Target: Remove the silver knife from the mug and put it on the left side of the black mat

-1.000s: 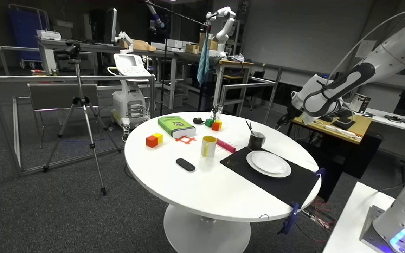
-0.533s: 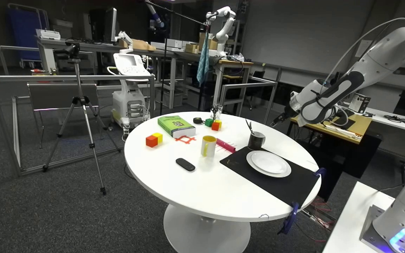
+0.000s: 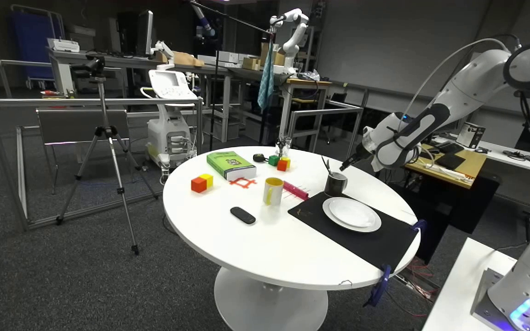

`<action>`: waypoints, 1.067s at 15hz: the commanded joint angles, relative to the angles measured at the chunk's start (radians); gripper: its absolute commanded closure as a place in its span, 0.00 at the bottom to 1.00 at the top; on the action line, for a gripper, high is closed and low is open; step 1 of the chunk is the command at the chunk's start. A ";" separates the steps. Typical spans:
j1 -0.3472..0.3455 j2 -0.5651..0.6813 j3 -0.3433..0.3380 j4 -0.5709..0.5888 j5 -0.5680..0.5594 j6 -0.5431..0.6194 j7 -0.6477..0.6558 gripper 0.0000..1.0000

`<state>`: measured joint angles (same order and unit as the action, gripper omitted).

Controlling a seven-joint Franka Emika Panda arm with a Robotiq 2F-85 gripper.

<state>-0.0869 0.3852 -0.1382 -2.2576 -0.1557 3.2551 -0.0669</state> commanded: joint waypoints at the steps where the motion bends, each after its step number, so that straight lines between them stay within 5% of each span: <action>1: -0.076 0.060 0.092 0.079 0.002 0.025 -0.005 0.00; 9: -0.211 0.156 0.221 0.184 -0.007 0.004 -0.015 0.00; 16: -0.409 0.221 0.444 0.230 -0.037 -0.013 -0.065 0.00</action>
<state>-0.4035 0.5749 0.2112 -2.0658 -0.1638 3.2546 -0.0921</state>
